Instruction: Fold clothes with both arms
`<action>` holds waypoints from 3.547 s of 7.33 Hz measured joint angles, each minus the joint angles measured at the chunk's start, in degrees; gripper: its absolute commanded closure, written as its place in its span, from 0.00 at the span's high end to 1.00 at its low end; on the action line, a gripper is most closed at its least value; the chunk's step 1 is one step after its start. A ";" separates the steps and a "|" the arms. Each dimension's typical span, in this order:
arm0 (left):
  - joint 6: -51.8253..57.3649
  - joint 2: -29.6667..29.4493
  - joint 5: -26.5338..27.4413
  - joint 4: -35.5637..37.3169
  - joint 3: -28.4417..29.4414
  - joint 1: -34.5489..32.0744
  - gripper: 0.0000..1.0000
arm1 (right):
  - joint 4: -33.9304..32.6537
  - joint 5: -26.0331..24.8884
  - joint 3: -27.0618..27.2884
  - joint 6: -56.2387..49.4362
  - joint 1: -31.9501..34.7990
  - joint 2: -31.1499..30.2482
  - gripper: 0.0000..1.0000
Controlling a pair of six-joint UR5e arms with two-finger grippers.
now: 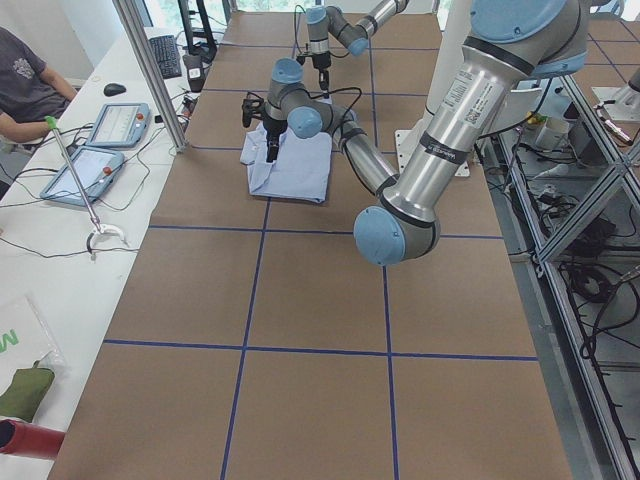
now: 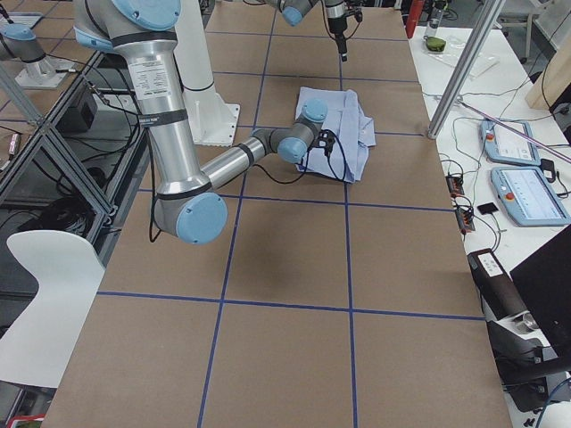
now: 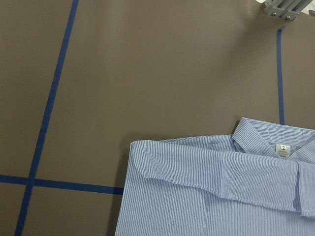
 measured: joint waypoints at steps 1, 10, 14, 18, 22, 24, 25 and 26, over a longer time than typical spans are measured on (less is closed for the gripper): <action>-0.26 -0.05 0.00 -0.02 -0.04 0.01 0.98 | -0.09 0.19 3.48 0.03 -1.48 -3.03 0.00; -1.13 0.18 2.09 -0.09 -1.05 0.33 0.98 | -0.19 6.86 21.69 16.85 -21.72 -24.98 0.63; -1.93 1.17 1.86 -0.05 -3.25 3.52 0.99 | -0.17 7.05 21.60 22.98 -16.53 -22.72 1.00; -21.81 2.79 3.28 -0.25 -7.13 21.42 0.98 | -0.18 6.36 19.86 22.33 1.88 -11.11 1.00; -31.54 2.59 9.01 -0.38 -3.98 32.76 0.92 | -0.21 1.74 18.79 21.92 5.17 -5.61 1.00; -31.90 2.50 9.85 -0.36 -2.53 32.46 0.86 | -0.25 0.93 18.74 21.86 5.10 -5.25 1.00; -31.90 2.50 10.02 -0.31 -2.42 31.67 0.85 | -0.27 0.78 18.72 21.85 5.07 -5.24 1.00; -31.90 2.54 10.18 -0.28 -2.34 30.80 0.84 | -0.27 0.67 18.72 21.83 5.03 -5.24 1.00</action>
